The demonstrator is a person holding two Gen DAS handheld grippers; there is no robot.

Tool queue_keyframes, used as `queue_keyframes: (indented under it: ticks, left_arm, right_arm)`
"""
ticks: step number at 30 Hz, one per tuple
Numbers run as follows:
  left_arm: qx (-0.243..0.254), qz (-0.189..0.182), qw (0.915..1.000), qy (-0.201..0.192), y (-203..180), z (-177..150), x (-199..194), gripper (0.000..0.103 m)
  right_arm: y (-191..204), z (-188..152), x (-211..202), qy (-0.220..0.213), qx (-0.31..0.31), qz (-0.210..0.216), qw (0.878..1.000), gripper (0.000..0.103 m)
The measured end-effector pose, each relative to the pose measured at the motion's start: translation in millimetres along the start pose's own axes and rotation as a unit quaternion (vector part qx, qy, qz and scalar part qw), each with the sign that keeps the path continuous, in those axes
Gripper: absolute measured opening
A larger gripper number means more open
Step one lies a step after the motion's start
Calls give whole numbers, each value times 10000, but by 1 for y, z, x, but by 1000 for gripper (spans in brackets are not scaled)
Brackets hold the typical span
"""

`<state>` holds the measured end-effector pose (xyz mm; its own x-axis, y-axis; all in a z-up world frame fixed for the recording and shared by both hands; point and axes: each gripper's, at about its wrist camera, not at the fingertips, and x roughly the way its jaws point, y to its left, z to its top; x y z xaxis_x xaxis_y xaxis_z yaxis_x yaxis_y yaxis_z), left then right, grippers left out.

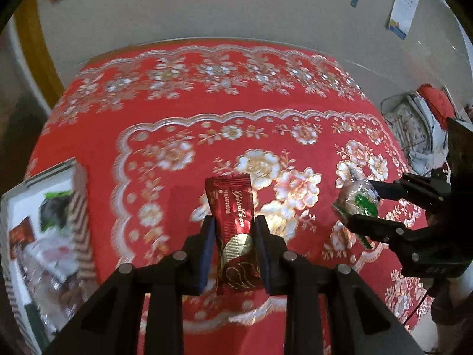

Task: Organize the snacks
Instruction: 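Carry the red chocolate bar and cake packet over the white tray with both grippers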

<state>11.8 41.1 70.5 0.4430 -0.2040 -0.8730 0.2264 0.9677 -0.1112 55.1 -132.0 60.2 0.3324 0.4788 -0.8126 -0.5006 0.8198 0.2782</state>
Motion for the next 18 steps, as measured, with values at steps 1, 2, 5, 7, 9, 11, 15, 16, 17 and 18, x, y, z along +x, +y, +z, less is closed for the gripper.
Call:
queue_keyframes:
  ticks: [1,2,5,7,9,11,15,16,17,18]
  left_arm:
    - [-26,46,10000,-37,2,-4,-6,29]
    - [-47,101,9999,-80,5,-7,-12,29]
    - [-183,226,9994,-185,12,-19,-29,29]
    - [-284,310,9987,-280,18,-27,-40,29]
    - [-391,377,9979,-346,25,-34,-49,29]
    - [-470,445,9971,-397,31,-39,-58,29]
    - [-577,598,9952,-522,43,-48,-76,29]
    - [-599,638,9946,-549,46,-50,-80,29]
    - [-625,674,9941,-580,50,-52,-85,29]
    - [-651,711,9935,-609,52,-53,-89,29]
  right_arm:
    - [9,2,0,-13,-92,56,9999,56]
    - [15,3,0,-26,-158,100,9998,56]
    - [33,8,1,-53,-349,304,9989,56]
    - [45,11,4,-31,-475,410,9980,56]
    - [61,15,5,-6,-663,465,9967,56]
    - [77,20,3,-27,-861,535,9948,56]
    - [100,27,1,-79,-1061,706,9918,56]
    - [104,28,1,-87,-1106,726,9912,56]
    - [111,30,1,-101,-1168,763,9902,56]
    - [115,31,2,-107,-1180,790,9898,56]
